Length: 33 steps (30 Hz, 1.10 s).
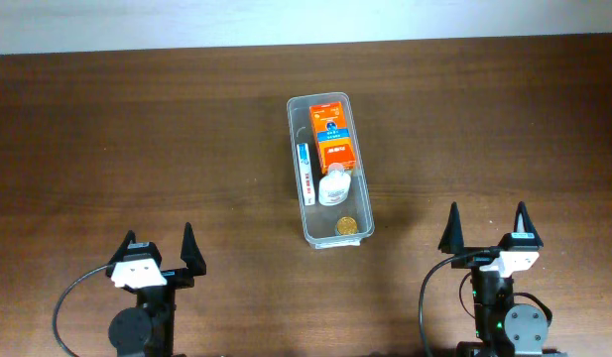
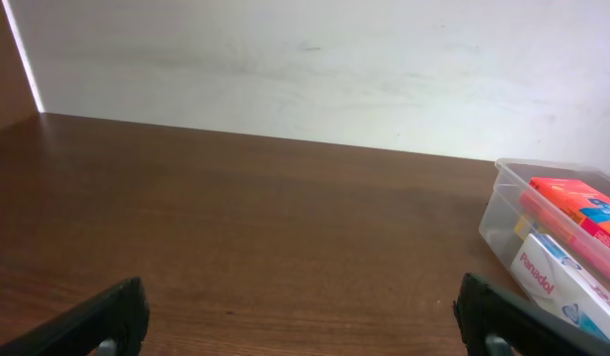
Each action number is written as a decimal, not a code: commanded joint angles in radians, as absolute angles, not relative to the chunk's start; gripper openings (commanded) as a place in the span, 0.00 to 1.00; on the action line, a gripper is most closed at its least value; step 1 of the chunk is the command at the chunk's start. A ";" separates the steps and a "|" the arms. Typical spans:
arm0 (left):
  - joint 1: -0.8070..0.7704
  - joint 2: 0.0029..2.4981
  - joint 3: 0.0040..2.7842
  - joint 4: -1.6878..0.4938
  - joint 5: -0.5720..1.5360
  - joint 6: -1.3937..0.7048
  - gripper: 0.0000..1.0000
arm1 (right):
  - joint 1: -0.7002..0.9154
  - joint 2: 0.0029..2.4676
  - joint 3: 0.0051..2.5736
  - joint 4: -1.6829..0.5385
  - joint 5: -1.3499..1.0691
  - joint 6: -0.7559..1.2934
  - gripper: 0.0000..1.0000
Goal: Pack container
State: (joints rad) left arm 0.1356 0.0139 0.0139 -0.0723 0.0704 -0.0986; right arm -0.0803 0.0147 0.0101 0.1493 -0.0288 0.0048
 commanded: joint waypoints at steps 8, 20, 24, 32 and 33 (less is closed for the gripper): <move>0.132 0.006 0.009 -0.076 0.063 -0.105 0.99 | -0.072 0.003 0.006 -0.036 -0.045 0.016 0.98; 0.132 0.006 0.009 -0.076 0.063 -0.105 0.99 | -0.072 0.003 0.006 -0.076 -0.038 0.016 0.98; 0.132 0.006 0.009 -0.076 0.063 -0.105 0.99 | -0.072 0.003 0.006 -0.076 -0.038 0.016 0.98; 0.132 0.006 0.009 -0.076 0.063 -0.105 0.99 | -0.072 0.003 0.006 -0.076 -0.038 0.016 0.98; 0.132 0.006 0.009 -0.076 0.063 -0.105 0.99 | -0.072 0.003 0.006 -0.076 -0.038 0.016 0.98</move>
